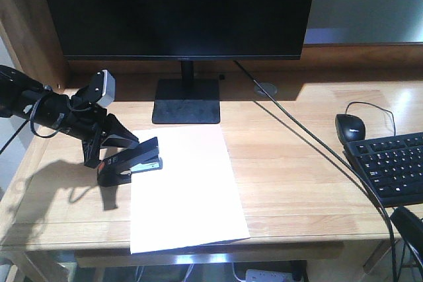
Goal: Grab stapler and paper to desk for stapling
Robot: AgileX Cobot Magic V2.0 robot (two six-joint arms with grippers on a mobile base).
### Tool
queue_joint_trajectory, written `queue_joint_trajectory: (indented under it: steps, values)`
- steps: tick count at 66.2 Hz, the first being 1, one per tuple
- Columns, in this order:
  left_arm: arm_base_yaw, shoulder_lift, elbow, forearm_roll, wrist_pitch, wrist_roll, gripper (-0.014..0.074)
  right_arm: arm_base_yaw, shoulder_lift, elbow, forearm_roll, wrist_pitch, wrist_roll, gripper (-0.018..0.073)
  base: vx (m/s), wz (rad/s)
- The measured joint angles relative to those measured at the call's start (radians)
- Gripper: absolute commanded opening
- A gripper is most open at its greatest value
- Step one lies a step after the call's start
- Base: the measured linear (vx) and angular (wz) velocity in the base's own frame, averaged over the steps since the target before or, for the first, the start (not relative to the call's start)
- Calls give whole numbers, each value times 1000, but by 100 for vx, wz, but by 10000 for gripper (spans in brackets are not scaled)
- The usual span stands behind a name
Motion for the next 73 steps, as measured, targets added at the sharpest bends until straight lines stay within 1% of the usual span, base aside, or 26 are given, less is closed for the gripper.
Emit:
queue_joint_trajectory:
  steps: [45, 73]
  values:
    - [0, 0, 0, 0, 0, 0, -6, 0, 0, 2, 1, 0, 0, 274, 0, 0]
    - [0, 0, 0, 0, 0, 0, -6, 0, 0, 2, 1, 0, 0, 255, 0, 0]
